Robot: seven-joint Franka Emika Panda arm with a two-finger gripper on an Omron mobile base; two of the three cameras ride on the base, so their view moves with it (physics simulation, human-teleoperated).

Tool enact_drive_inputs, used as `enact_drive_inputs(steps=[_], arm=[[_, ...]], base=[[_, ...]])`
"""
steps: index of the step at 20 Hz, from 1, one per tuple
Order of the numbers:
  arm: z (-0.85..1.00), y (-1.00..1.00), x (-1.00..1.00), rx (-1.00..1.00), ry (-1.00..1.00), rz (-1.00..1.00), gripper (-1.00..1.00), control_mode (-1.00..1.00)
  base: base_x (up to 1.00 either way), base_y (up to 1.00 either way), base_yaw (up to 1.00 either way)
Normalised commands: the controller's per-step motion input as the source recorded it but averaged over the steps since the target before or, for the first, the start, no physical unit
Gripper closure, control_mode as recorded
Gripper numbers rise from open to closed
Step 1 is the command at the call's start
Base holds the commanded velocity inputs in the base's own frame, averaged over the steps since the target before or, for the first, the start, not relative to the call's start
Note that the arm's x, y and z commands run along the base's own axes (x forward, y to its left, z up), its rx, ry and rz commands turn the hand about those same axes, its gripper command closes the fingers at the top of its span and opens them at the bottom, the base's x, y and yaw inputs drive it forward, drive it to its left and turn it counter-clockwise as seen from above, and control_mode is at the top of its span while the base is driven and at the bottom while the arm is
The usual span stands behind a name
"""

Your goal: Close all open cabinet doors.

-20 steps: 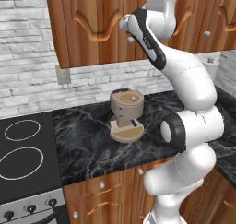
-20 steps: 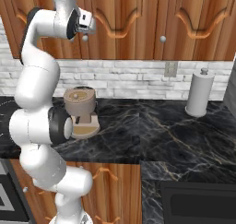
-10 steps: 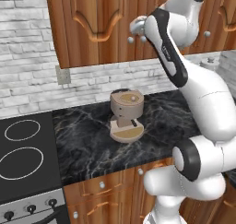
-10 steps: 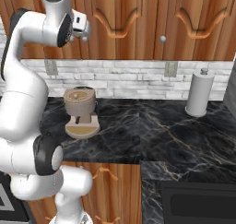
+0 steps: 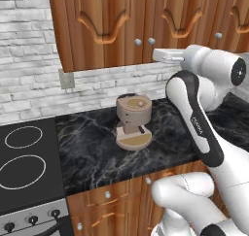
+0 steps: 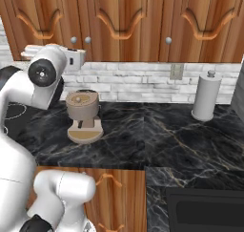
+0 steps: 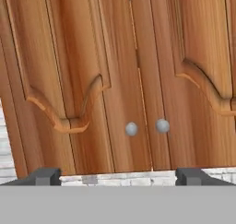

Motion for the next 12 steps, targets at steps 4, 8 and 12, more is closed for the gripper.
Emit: enact_drive_inputs(steps=[4, 8, 12], arm=[[0.01, -0.23, -1.00, 0.12, -0.49, 0.00, -1.00, -1.00], [0.00, -0.07, -0.33, 0.02, -0.04, 0.00, -1.00, -1.00], [0.00, -0.03, -0.87, 0.00, 0.03, 0.00, -1.00, -1.00]], base=[[0.00, 0.00, 0.00], [0.00, 0.00, 0.00], [0.00, 0.00, 0.00]])
